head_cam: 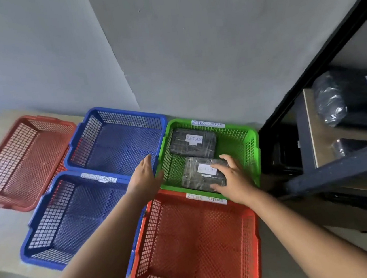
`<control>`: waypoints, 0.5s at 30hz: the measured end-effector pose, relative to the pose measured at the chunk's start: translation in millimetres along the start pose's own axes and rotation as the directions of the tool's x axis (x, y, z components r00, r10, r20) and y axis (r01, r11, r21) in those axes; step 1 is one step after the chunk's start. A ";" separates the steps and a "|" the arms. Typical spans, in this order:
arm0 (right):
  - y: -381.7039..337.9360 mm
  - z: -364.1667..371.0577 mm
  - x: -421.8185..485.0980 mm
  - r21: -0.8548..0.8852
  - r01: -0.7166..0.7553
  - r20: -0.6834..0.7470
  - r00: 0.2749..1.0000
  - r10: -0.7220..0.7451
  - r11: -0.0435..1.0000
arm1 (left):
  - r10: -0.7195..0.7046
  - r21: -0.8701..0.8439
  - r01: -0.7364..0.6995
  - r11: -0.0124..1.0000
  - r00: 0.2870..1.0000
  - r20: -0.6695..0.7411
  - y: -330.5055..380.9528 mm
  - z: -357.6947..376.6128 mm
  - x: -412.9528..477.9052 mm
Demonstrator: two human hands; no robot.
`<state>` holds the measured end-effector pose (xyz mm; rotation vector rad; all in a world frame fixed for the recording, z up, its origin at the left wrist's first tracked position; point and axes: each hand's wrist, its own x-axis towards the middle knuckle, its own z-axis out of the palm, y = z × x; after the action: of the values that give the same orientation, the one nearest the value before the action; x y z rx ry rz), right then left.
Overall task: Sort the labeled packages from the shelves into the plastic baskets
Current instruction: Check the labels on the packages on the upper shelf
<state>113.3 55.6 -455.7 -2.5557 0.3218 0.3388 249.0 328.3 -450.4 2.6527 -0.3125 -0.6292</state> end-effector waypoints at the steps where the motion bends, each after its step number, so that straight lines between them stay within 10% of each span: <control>1: -0.3 3.8 0.7 0.041 -0.011 -0.021 1.000 0.011 0.999 | 0.001 0.013 -0.001 1.000 1.000 0.020 -3.1 1.8 4.7; 9: -9.2 41.3 18.9 0.222 -0.462 -0.054 0.873 0.484 0.859 | 0.062 0.105 -0.068 0.992 0.996 0.060 -19.3 18.2 16.6; 15: -25.9 56.7 33.3 0.295 -0.500 -0.062 0.840 0.539 0.814 | 0.066 0.148 -0.076 0.986 0.995 0.069 -16.5 20.3 16.5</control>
<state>142.3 102.2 -500.1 -2.1866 1.0635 0.2833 255.9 331.6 -480.4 2.7537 -0.4887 -0.6930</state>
